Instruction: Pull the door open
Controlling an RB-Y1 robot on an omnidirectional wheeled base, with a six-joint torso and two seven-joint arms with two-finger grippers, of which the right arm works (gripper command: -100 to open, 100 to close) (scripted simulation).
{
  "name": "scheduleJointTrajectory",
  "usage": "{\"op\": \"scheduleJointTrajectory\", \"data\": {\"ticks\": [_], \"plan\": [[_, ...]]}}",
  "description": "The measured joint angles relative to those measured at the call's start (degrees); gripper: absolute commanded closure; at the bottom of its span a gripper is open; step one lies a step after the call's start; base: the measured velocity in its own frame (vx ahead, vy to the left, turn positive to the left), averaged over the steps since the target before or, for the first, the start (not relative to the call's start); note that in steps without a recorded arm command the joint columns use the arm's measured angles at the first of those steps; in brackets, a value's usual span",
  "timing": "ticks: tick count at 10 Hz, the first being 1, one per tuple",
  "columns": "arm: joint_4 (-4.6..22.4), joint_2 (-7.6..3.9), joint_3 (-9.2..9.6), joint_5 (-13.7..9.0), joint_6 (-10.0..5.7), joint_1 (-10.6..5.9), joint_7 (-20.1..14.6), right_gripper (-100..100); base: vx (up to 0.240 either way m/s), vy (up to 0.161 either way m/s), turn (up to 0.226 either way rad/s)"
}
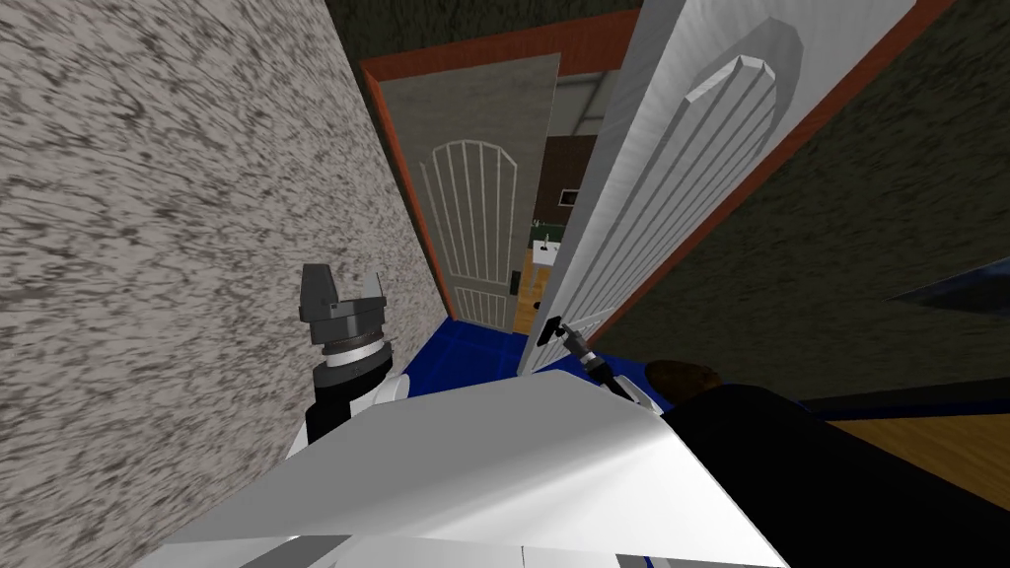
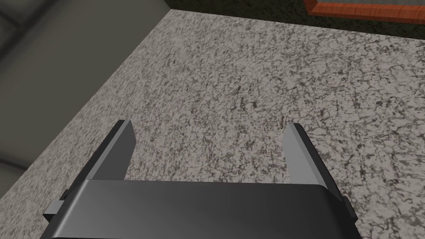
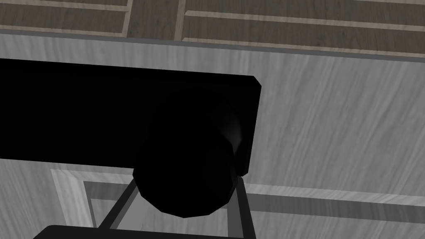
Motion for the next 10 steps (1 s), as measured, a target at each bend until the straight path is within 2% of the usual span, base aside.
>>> {"op": "scheduleJointTrajectory", "data": {"ticks": [4,7,8,10], "plan": [[1.96,-1.31,0.25,0.32,-3.2,-0.29,-1.04,100,-0.201,-0.114,0.15],[2.58,-2.17,0.68,0.69,-5.53,0.47,-1.75,100,-0.216,-0.114,0.147],[2.45,-2.44,0.69,0.75,-6.09,0.92,-1.95,100,-0.086,-0.053,0.01],[3.04,-2.71,0.67,0.79,-6.35,1.0,-2.13,100,-0.198,-0.094,0.18]]}}
